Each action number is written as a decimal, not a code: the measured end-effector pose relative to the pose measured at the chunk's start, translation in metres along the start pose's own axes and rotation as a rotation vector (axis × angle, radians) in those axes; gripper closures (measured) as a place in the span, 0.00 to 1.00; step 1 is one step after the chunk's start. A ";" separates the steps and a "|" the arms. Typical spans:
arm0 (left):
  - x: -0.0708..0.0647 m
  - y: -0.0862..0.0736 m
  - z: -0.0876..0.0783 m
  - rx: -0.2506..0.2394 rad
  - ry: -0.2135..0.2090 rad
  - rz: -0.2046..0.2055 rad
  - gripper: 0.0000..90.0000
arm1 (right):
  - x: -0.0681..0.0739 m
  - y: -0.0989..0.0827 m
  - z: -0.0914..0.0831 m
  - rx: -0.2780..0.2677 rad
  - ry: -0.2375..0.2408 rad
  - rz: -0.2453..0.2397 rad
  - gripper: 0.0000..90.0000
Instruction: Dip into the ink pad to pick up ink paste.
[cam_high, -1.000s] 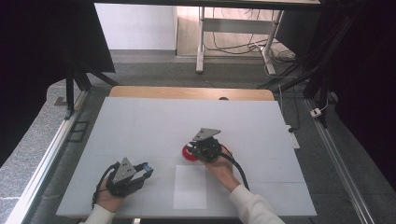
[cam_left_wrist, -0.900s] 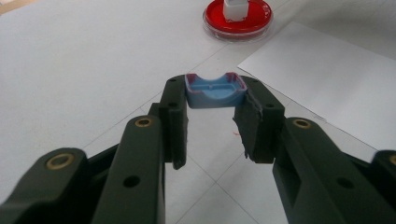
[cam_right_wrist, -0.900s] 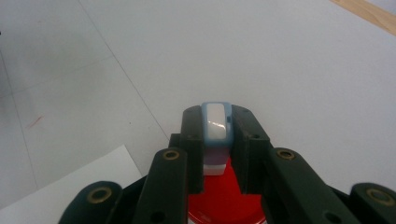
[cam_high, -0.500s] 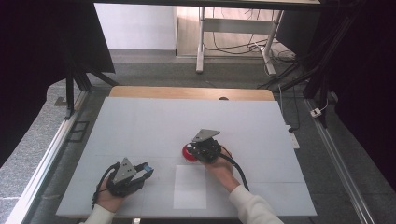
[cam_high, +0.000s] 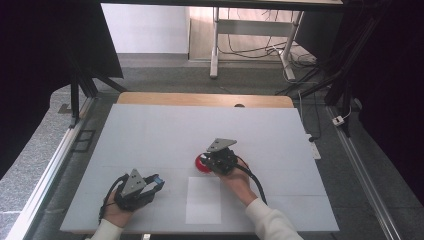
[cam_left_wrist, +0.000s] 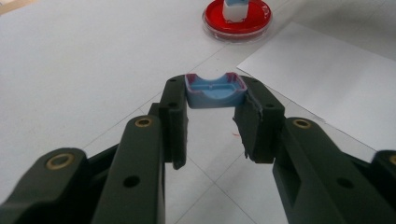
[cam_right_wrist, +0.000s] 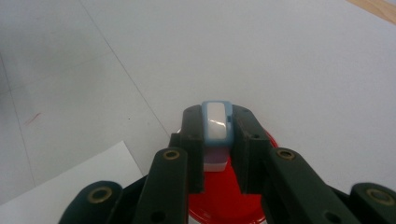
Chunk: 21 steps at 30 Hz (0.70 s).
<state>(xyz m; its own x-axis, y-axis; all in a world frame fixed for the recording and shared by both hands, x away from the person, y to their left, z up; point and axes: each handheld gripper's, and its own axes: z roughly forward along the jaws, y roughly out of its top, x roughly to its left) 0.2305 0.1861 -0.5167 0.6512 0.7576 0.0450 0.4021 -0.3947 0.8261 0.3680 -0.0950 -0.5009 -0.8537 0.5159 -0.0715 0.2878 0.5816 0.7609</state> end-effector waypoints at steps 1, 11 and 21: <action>0.000 0.000 0.000 0.000 0.000 0.000 0.71 | 0.000 0.000 0.000 0.001 -0.001 -0.001 0.84; 0.000 0.000 0.000 0.000 -0.001 0.003 0.71 | 0.005 0.000 0.000 0.000 -0.026 -0.034 0.84; 0.000 0.000 0.000 -0.001 0.000 0.000 0.71 | 0.004 -0.001 0.000 -0.006 -0.022 -0.027 0.84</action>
<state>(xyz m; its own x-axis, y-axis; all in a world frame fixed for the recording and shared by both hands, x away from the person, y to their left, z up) 0.2303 0.1862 -0.5164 0.6510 0.7577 0.0454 0.4015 -0.3945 0.8265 0.3644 -0.0934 -0.5023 -0.8514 0.5136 -0.1066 0.2616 0.5918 0.7625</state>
